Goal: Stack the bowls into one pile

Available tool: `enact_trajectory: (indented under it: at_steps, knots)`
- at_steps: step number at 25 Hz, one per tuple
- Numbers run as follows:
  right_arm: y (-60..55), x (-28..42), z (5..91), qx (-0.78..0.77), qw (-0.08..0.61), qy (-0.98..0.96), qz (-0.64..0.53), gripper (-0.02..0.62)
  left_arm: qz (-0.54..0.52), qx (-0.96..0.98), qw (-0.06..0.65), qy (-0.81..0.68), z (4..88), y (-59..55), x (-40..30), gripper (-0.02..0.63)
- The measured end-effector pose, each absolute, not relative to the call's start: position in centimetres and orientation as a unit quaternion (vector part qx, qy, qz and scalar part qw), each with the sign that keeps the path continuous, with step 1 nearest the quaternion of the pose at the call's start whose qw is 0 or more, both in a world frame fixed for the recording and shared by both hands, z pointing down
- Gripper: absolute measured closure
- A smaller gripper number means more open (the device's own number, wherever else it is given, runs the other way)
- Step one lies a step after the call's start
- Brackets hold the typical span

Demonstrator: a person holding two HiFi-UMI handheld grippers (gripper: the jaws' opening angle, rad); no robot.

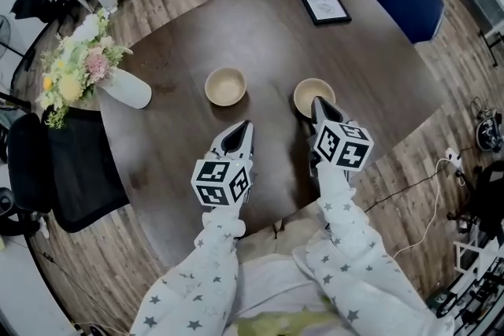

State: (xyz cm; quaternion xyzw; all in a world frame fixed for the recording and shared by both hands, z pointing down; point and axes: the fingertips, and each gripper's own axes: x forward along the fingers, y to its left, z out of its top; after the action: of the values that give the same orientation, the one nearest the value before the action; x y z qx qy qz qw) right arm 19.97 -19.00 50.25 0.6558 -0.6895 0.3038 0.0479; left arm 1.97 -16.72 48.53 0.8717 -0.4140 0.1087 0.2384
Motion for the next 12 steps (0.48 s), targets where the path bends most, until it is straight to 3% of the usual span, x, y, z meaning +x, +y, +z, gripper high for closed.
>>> enact_trajectory:
  at_steps: [12]
  knots:
    - [-19.0,26.4,52.5,0.657,0.058,-0.673,0.334,0.550,0.123,0.870,0.253,-0.404,49.3,-16.3,9.2,0.581]
